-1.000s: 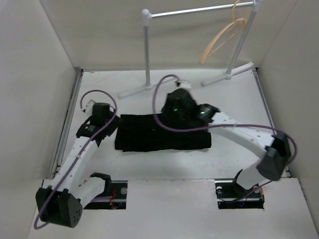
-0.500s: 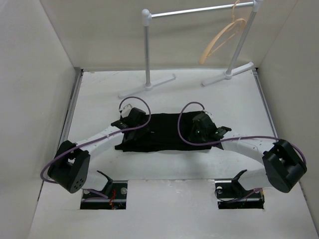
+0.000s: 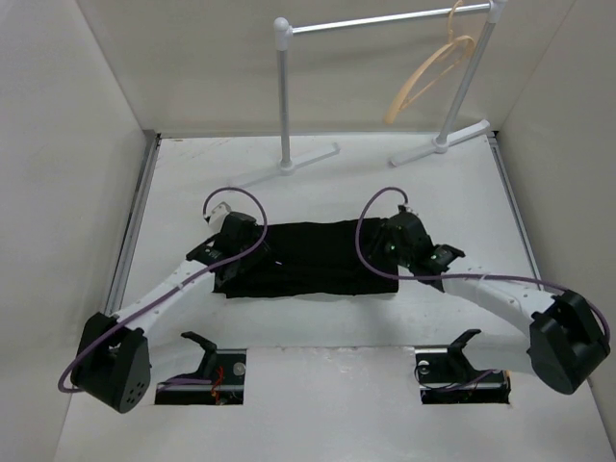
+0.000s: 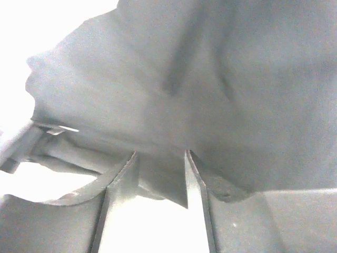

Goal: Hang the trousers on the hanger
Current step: Fold the trousers at the center of the board.

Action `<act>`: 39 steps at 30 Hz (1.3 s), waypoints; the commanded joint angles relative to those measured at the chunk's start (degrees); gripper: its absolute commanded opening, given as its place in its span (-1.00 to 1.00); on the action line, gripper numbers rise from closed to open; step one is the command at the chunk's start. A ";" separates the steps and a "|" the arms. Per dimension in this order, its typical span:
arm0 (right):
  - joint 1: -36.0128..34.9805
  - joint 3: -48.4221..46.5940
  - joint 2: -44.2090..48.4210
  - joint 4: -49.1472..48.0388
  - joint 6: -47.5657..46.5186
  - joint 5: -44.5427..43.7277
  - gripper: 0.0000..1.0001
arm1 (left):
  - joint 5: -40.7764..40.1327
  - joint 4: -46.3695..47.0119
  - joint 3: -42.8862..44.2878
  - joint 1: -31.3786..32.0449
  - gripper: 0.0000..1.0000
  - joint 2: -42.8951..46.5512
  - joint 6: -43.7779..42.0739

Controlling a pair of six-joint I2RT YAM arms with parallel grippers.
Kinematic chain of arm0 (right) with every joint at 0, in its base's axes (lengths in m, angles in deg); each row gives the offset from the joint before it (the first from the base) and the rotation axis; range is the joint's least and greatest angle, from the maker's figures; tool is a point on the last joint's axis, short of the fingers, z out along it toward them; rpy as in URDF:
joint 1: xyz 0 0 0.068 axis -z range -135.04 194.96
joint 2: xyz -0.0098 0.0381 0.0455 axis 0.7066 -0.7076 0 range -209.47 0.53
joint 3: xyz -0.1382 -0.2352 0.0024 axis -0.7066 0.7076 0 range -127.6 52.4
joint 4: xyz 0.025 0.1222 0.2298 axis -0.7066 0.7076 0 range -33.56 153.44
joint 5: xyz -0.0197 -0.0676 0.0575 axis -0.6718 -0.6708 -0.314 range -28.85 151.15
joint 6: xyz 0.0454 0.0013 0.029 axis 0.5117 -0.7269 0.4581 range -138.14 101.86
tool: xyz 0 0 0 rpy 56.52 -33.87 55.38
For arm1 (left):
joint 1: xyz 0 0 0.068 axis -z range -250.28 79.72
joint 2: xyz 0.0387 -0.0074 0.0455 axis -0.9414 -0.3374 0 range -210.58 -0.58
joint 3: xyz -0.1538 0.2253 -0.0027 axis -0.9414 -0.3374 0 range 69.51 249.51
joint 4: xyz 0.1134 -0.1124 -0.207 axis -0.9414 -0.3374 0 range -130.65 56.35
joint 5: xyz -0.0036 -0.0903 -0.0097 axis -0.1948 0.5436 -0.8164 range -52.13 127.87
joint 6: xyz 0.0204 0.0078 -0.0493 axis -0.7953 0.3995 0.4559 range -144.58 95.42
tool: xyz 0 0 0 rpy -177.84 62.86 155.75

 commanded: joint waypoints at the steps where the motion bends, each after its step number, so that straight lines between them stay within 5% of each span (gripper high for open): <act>1: 4.15 -6.77 1.16 -0.15 -5.26 2.71 -0.19 | -1.67 -4.10 6.13 3.17 -0.11 3.46 -1.61; 8: 14.79 -6.78 -10.34 -12.71 -4.75 7.55 -0.58 | -2.03 -1.47 7.37 13.11 -0.34 -2.86 0.49; 18: 21.66 -8.36 -26.18 -23.79 2.10 15.29 -0.68 | -3.78 0.30 -5.72 9.51 -0.49 0.37 2.08; 29: 21.66 -3.45 -4.50 -13.97 -0.61 14.50 0.11 | -3.52 -7.18 0.15 9.95 -0.27 9.88 2.43; 31: 19.91 0.14 0.16 -11.24 -0.61 13.19 0.06 | -3.43 -6.57 2.35 10.39 -0.27 8.31 2.34; 37: 14.72 12.18 8.09 -10.87 3.94 10.55 -0.58 | -1.33 -0.34 9.20 14.34 -0.28 -2.58 1.82; 39: 13.67 15.26 8.62 -12.01 5.88 9.93 -0.61 | -0.62 2.04 11.22 15.83 -0.28 -6.80 1.73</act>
